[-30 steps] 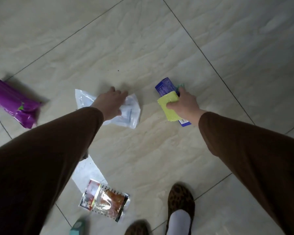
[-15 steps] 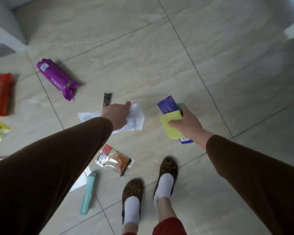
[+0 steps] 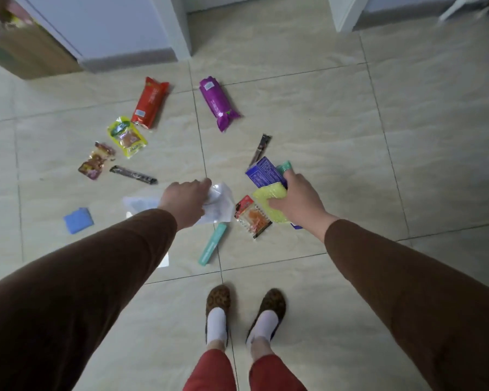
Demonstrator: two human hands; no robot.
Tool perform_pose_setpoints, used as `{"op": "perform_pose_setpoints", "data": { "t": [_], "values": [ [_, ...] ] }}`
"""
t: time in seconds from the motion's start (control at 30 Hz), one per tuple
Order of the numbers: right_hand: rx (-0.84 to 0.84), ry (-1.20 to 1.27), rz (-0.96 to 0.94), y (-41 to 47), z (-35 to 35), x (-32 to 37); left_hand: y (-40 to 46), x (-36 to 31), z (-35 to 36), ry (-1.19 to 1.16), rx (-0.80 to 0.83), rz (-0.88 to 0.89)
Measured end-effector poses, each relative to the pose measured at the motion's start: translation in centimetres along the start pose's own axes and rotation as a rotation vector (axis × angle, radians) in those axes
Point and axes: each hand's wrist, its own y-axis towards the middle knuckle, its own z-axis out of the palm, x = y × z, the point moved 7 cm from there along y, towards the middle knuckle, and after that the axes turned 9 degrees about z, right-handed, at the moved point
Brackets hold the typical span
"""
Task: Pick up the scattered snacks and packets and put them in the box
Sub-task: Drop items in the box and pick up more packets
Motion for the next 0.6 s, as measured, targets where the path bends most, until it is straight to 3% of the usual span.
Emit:
{"op": "perform_pose_setpoints", "data": {
  "t": [0.27,0.6],
  "values": [
    [0.049,-0.123,-0.111,-5.3,8.4,17.2,-14.8,13.7,2.6,-0.075,-0.028,-0.153],
    [0.075,-0.159,-0.120,-10.4,22.8,43.0,-31.7,38.6,3.5,-0.055,-0.052,-0.192]
  ]
}}
